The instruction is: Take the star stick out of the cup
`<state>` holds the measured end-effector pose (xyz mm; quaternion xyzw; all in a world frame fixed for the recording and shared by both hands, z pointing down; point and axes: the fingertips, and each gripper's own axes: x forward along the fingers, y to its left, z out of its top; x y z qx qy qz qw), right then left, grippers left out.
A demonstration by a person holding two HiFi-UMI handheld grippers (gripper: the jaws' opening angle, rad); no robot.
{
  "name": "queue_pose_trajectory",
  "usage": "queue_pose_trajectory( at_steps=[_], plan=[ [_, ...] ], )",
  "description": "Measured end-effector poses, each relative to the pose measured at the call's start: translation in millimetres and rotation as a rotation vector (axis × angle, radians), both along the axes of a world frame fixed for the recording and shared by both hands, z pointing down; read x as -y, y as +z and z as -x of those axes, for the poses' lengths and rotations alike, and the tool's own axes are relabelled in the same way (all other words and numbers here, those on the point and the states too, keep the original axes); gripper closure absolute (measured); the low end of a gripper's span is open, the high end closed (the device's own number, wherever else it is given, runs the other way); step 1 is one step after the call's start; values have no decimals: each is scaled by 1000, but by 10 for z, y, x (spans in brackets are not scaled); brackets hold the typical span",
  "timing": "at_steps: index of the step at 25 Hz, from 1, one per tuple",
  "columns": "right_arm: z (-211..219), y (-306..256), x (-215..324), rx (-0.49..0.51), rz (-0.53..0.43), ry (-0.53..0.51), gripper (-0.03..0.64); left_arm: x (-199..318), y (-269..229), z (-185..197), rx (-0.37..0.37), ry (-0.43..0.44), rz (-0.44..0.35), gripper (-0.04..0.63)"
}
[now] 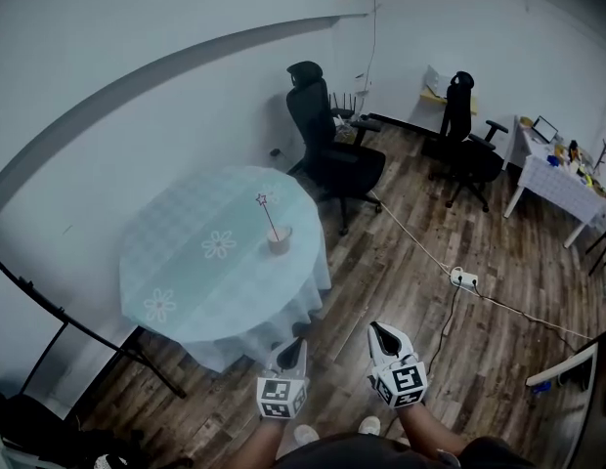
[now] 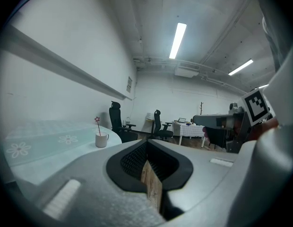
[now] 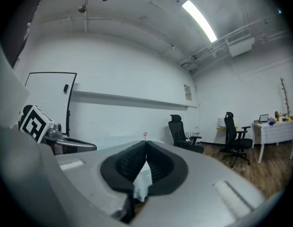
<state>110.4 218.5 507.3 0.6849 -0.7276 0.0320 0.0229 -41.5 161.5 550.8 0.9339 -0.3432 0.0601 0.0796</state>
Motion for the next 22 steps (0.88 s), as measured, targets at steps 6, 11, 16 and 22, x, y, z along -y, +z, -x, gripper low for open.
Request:
queue_pose_trajectory(
  at_steps=[6,11,16,22],
  plan=[
    [368,-46,129,-5,-15,-15,614,120,5,387,-13,-16,2,591],
    [580,27,151,-9,-11,3,614,167,64,622,-8,-10,2,591],
    [660,88,132,8,2,27,614,197,11,756,-16,3,-7,591],
    [597,39,301,5,-13,21,614,307,52,727,-16,-4,0,591]
  ],
)
